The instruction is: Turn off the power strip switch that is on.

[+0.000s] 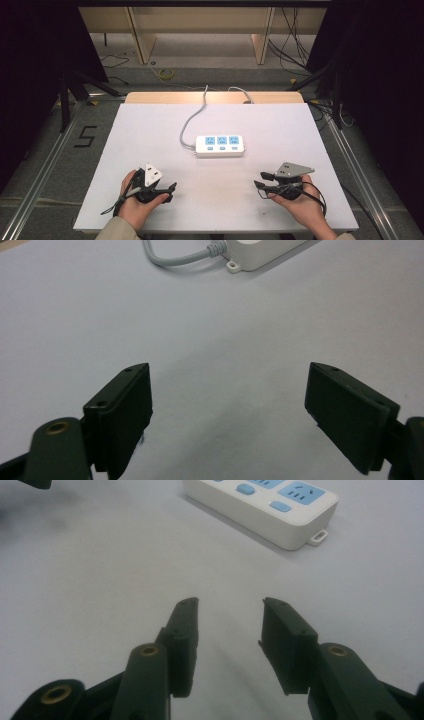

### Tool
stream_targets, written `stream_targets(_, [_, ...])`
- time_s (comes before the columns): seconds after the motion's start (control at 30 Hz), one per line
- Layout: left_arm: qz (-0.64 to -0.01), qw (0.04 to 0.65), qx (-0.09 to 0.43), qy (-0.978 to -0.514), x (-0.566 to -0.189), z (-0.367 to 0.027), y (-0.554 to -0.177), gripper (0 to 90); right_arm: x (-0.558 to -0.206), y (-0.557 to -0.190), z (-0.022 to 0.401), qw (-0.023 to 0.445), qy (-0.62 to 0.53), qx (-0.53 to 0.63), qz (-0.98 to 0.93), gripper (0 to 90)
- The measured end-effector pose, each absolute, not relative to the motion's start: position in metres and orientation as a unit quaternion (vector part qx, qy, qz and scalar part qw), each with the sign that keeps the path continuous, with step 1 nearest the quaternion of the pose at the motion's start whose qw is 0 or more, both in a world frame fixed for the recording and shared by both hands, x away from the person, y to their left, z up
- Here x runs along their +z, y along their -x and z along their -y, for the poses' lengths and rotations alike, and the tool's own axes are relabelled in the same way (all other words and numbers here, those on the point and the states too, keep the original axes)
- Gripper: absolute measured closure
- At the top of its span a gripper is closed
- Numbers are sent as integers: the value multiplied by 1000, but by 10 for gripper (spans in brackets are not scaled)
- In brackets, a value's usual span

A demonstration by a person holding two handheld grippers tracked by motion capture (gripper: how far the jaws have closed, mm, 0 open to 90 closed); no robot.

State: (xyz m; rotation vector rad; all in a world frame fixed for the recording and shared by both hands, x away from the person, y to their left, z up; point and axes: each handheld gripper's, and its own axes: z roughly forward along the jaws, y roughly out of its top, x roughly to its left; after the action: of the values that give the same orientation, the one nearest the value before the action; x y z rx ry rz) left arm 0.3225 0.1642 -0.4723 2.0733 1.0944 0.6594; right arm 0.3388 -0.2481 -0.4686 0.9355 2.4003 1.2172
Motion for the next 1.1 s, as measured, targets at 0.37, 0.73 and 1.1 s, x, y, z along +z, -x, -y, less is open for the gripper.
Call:
stream_targets(0.37, [-421, 347, 257, -798, -472, -165, -321, 191, -462, -340, 247, 148, -323, 398, -846, 887])
stream_targets(0.73, [-423, 347, 257, -797, -472, -165, -322, 196, -453, -349, 245, 146, -340, 387, -845, 900])
stream_targets(1.1, [-424, 347, 256, -796, -473, -164, -322, 197, -448, -358, 238, 133, -353, 370, -849, 900])
